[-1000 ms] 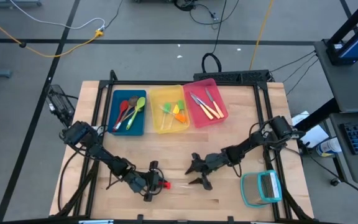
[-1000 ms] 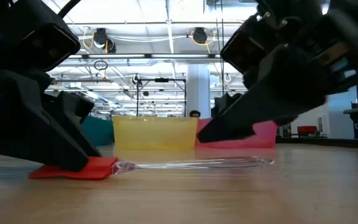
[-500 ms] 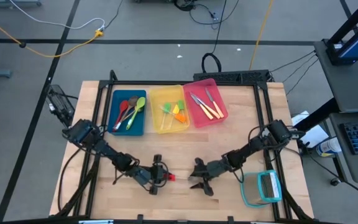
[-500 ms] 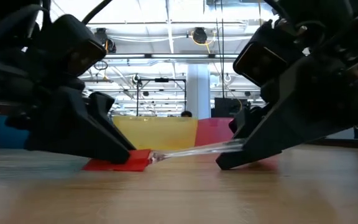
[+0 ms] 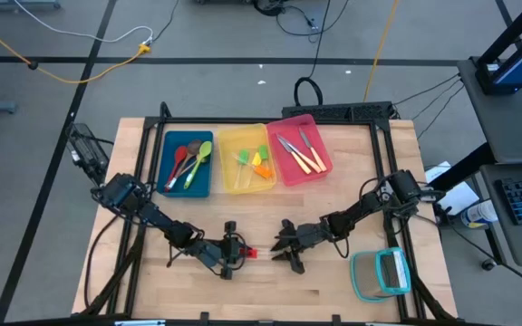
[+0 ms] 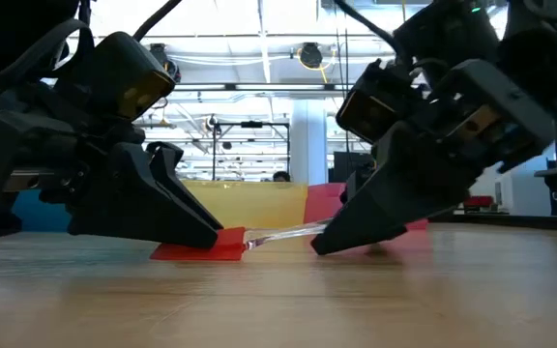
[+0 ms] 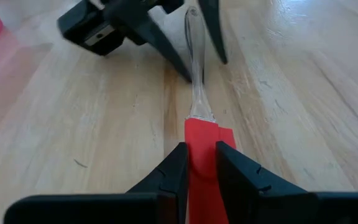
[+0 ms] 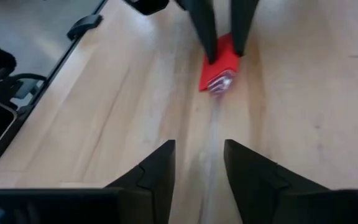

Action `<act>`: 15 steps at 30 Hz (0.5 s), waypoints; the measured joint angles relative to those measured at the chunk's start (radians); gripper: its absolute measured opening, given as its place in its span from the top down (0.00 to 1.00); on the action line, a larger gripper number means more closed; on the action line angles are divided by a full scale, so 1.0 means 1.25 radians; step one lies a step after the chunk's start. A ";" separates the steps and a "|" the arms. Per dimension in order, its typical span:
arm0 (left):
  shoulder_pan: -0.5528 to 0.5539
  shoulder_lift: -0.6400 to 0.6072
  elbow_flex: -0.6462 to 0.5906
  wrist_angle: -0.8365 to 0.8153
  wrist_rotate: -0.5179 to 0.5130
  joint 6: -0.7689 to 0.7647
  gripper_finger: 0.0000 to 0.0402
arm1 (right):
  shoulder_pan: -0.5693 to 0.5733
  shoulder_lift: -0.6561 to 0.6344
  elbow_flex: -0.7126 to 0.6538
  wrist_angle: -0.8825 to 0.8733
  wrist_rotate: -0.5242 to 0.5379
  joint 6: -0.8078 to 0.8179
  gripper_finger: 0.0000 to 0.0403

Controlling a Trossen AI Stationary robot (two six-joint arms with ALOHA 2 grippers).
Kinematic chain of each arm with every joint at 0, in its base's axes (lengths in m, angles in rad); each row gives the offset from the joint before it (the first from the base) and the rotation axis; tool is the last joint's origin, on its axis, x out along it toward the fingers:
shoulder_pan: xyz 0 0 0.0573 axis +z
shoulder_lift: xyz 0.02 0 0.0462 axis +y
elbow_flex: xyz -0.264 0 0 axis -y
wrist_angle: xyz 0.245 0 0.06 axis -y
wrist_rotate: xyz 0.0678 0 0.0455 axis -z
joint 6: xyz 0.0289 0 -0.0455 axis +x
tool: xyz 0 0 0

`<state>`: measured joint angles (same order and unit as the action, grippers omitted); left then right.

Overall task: Pick & Place Kitchen Items
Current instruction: Put the red spatula into the yellow bin

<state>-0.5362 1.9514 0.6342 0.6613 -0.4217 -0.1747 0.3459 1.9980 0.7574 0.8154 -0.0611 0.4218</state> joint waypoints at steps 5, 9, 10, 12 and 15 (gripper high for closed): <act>-0.001 0.000 0.000 0.000 -0.005 0.010 0.82 | -0.010 0.000 0.000 -0.001 -0.008 -0.001 0.66; -0.001 0.000 0.000 0.001 -0.005 0.010 0.82 | -0.010 0.000 0.000 -0.002 -0.015 0.000 0.73; -0.002 0.000 0.000 0.004 -0.007 0.011 0.82 | -0.010 0.000 0.000 -0.002 -0.016 0.000 0.76; -0.002 0.000 0.000 0.017 -0.009 0.013 0.82 | -0.010 0.000 -0.001 -0.002 -0.022 0.001 0.84; -0.002 0.000 -0.001 0.032 -0.013 0.026 0.82 | -0.012 0.000 -0.001 -0.003 -0.024 0.003 0.94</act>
<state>-0.5388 1.9518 0.6336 0.7013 -0.4384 -0.1427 0.3304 1.9980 0.7563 0.8120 -0.0906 0.4255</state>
